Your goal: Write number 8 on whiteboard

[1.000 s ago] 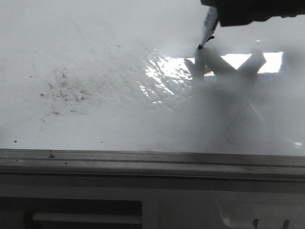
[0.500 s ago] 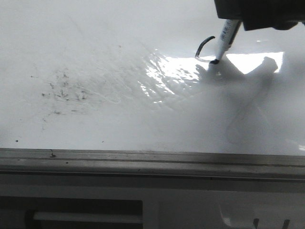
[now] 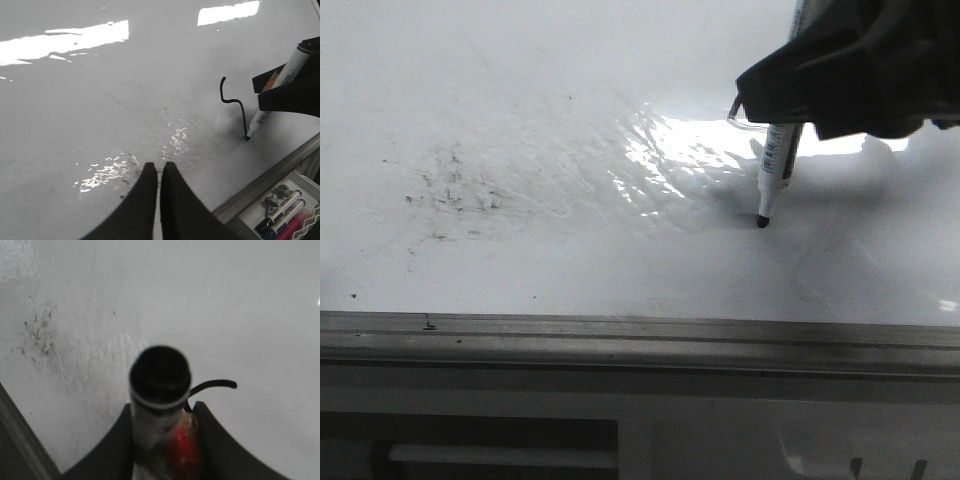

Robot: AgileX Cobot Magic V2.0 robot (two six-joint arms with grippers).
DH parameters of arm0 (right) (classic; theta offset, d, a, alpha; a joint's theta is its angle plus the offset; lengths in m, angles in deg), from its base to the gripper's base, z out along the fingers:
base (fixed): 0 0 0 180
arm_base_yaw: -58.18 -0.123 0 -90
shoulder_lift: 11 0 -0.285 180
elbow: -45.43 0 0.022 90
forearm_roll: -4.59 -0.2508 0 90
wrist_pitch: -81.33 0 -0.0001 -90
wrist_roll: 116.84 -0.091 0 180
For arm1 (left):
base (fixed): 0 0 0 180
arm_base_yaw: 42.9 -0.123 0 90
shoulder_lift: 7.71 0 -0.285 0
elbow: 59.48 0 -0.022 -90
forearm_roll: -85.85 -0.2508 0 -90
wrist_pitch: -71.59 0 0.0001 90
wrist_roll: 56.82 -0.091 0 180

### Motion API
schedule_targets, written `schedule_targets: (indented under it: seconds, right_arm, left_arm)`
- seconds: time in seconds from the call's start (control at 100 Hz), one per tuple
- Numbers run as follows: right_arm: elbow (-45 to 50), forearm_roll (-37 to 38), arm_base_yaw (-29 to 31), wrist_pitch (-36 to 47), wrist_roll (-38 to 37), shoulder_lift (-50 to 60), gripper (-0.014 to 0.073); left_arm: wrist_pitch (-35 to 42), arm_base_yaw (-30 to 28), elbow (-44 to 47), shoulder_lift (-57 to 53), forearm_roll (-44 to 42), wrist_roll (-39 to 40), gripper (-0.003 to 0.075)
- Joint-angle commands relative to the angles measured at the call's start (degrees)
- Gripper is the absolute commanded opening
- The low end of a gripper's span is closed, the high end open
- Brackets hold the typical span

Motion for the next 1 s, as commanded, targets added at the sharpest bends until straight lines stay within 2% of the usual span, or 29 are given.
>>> schedule_targets:
  seconds: [0.0, 0.2, 0.39, 0.78, 0.99]
  right_arm:
    - [-2.2, 2.9, 0.7, 5.9, 1.7, -1.1, -0.0065]
    - [-5.8, 5.5, 0.7, 8.0, 1.7, -0.8, -0.0065]
    - [-6.4, 5.5, 0.7, 14.8, 1.7, -0.8, -0.0065]
    - [-9.7, 8.8, 0.7, 14.7, 1.7, -0.8, -0.0066]
    - [-11.0, 8.5, 0.7, 10.6, 1.7, -1.0, -0.0066]
  left_arm:
    - [2.2, -0.3, -1.5, 0.2, 0.4, 0.4, -0.0020]
    - [2.2, -0.3, -1.5, 0.2, 0.4, 0.4, -0.0020]
    - [2.2, -0.3, -1.5, 0.2, 0.4, 0.4, -0.0020]
    - [2.2, -0.3, -1.5, 0.2, 0.4, 0.4, -0.0020]
    - [2.1, -0.3, -1.5, 0.2, 0.4, 0.4, -0.0020]
